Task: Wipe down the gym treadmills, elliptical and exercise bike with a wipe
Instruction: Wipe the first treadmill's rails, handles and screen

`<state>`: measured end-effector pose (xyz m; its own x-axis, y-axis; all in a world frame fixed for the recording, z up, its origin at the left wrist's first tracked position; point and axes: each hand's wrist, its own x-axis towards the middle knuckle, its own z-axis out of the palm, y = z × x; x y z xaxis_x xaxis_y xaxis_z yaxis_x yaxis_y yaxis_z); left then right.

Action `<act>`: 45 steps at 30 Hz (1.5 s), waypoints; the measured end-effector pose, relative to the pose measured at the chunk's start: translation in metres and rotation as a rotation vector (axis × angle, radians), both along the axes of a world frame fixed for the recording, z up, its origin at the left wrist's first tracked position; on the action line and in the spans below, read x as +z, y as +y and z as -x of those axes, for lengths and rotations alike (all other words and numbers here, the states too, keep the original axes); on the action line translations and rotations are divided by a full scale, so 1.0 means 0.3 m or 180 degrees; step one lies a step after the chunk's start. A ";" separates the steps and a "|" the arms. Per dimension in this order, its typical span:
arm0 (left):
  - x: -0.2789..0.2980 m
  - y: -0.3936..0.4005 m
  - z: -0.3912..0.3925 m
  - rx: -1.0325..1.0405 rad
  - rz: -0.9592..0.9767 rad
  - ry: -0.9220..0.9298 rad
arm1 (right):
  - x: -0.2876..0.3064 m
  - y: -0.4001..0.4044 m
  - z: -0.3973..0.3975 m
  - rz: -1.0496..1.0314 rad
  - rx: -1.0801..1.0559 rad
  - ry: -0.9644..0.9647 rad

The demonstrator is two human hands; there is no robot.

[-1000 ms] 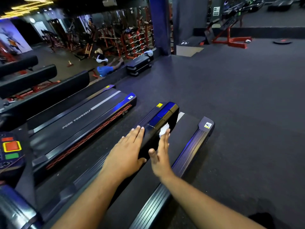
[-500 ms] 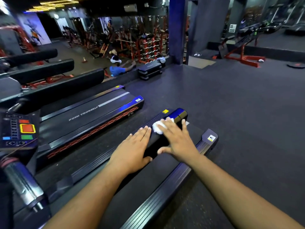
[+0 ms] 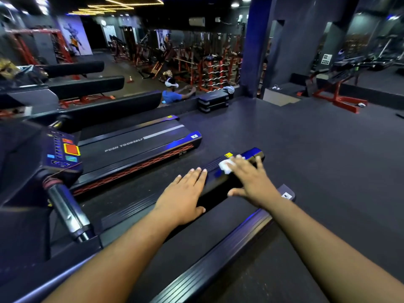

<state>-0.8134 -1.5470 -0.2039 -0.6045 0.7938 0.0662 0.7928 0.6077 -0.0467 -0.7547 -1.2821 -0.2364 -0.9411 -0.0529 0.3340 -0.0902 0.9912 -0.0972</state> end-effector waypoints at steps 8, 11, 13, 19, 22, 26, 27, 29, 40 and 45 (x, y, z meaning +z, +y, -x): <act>-0.009 -0.109 -0.018 0.0022 -0.0003 0.0033 | -0.004 -0.282 -0.013 0.0119 0.0125 -0.0031; -0.008 -0.170 -0.030 0.0046 -0.0008 -0.0017 | -0.033 -0.304 -0.050 0.0007 0.0438 0.0104; -0.004 -0.207 -0.038 0.0037 0.0027 -0.0017 | -0.047 -0.236 -0.049 -0.0109 0.0320 0.0280; -0.003 -0.230 -0.051 -0.0026 -0.0024 0.0034 | -0.039 -0.308 -0.042 0.0614 -0.0531 0.0229; -0.008 -0.230 -0.051 -0.0032 -0.0040 0.0045 | -0.084 -0.472 -0.102 0.0523 0.0139 0.0318; -0.006 -0.233 -0.053 -0.0041 -0.0018 0.0029 | -0.152 -0.437 -0.121 0.0310 0.0229 0.0507; -0.003 -0.235 -0.053 -0.0032 -0.0011 0.0029 | -0.152 -0.404 -0.108 0.0383 0.0029 0.0519; 0.003 -0.235 -0.055 -0.0020 0.0004 0.0016 | -0.133 -0.348 -0.076 0.0936 -0.0551 0.0493; -0.003 -0.228 -0.047 0.0011 -0.0015 0.0013 | -0.251 -0.475 -0.083 0.1317 -0.0190 0.0805; 0.012 -0.221 -0.049 0.0055 -0.0042 -0.0081 | -0.220 -0.343 0.020 0.2995 -0.1185 0.0986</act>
